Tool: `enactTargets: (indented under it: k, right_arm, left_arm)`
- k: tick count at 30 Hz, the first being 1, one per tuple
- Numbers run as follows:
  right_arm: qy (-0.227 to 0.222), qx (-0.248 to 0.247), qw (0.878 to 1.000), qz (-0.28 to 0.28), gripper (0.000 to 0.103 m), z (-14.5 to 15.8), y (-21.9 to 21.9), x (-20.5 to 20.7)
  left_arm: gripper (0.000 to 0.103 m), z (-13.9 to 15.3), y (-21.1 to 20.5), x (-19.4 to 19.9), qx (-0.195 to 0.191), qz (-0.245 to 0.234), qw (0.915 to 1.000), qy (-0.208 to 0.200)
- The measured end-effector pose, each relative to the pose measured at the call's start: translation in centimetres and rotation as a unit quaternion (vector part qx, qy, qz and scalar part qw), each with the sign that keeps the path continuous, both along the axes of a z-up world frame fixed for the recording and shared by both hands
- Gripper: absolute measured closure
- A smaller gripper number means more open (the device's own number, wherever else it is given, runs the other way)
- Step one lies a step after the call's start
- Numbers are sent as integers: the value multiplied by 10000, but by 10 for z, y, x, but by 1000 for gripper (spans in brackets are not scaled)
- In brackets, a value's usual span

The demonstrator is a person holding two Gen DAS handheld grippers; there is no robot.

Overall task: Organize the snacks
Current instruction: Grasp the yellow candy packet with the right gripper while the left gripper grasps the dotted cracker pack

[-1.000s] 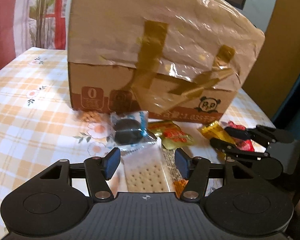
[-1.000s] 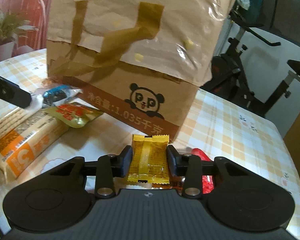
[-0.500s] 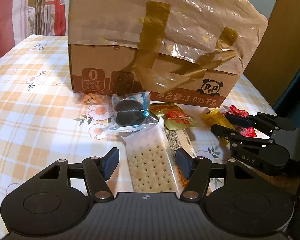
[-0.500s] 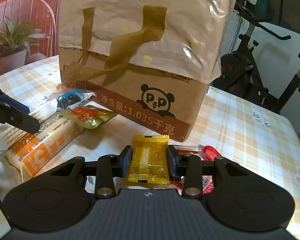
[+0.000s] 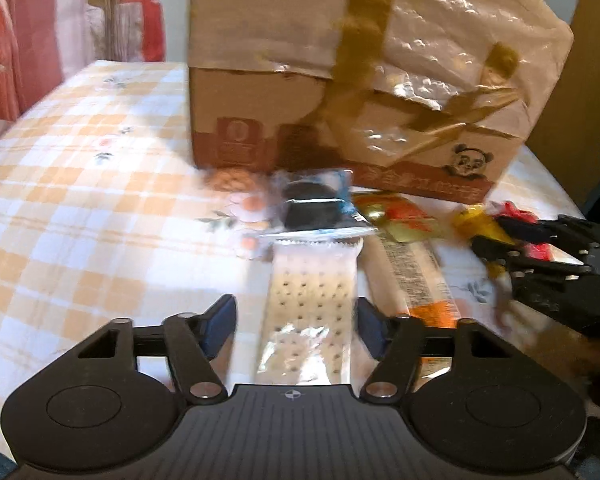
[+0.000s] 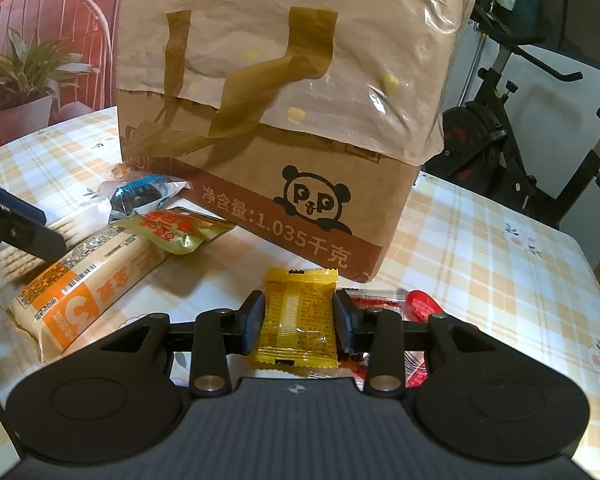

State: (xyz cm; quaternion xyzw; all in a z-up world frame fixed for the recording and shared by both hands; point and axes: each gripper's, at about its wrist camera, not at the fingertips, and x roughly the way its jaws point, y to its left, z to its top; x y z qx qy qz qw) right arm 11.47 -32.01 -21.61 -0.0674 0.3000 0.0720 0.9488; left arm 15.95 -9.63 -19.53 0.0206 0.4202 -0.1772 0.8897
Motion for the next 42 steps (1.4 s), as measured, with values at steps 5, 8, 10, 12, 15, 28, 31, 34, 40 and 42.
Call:
enactTargets:
  k: [5, 8, 10, 12, 15, 28, 31, 34, 40, 42]
  right_arm:
    - [-7, -15, 10000, 7, 63, -1, 0, 0]
    - [-8, -29, 10000, 10, 63, -1, 0, 0]
    - [-6, -23, 10000, 11, 63, -1, 0, 0]
    - [1, 0, 10000, 12, 63, 0, -1, 0]
    - [28, 68, 10000, 7, 63, 0, -2, 1]
    - [60, 141, 9999, -10, 63, 0, -4, 1]
    - [49, 166, 9998, -11, 63, 0, -4, 1]
    - [30, 198, 9998, -31, 64, 0, -5, 1]
    - [-92, 213, 9997, -98, 64, 2, -7, -2]
    - [-131, 221, 9996, -108, 64, 2, -8, -3]
  left_arm:
    - [41, -1, 7, 5, 18, 198, 9998, -47]
    - [41, -1, 8, 6, 55, 197, 9998, -90]
    - [41, -2, 9, 5, 116, 166, 9997, -119]
    - [40, -3, 5, 5, 214, 111, 9996, -154]
    - [37, -6, -1, 1, 394, -41, 9989, -238]
    - [55, -4, 5, 2, 214, 2, 9994, -289]
    - [55, -3, 6, 2, 170, 28, 9995, -261]
    - [55, -2, 7, 2, 145, 59, 9994, -299]
    - [55, 10, 13, -1, -5, 179, 9986, -506]
    - [55, 15, 14, -2, -39, 220, 9980, -583]
